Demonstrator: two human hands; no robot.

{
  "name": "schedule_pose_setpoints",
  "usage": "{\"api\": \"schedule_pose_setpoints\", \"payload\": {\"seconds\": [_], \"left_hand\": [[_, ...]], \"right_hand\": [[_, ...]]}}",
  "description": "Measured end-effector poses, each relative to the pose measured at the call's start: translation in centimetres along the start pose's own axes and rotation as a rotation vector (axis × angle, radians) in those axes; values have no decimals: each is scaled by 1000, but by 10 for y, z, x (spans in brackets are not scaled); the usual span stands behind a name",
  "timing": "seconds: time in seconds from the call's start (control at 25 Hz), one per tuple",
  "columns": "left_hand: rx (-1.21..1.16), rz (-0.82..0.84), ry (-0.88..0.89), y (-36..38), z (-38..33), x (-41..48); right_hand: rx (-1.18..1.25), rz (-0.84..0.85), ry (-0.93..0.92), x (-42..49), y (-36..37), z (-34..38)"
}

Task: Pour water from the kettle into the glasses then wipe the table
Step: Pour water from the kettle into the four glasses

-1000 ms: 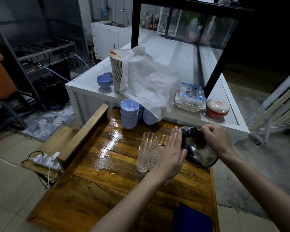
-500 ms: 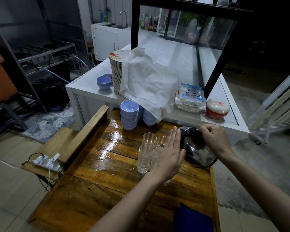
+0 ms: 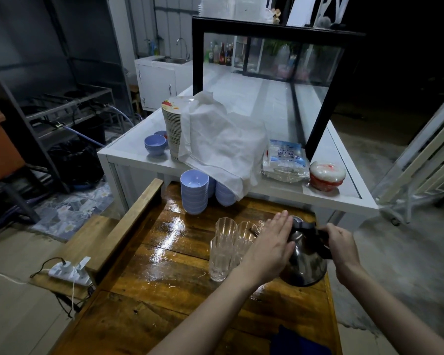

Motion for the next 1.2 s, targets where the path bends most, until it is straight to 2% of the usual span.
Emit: {"api": "schedule_pose_setpoints", "payload": {"seconds": [0.16,0.28,0.52,0.72,1.2], "left_hand": [[38,49,30,8,-4,11],[32,66,36,13,-5,18],[-33,79,-36,21,5,25],[-111,54,-124,26,12,22],[-162,17,-229,38,20,21]], "right_hand": [[71,-48,100,6,-8,-9],[66,-54,84,14,-10,-10],[-124,-61,-72,34,-6,9],[-288,-3,-208,47,2,22],[-423,45,-399,55,15,41]]}}
Point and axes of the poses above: each hand's wrist, its own x-axis towards the middle knuckle, its own y-axis out of the palm, z = x × y, the point moved 2 cm from there along x, towards the middle knuckle, and after that the axes turned 12 degrees about -z, right-handed, at the moved point
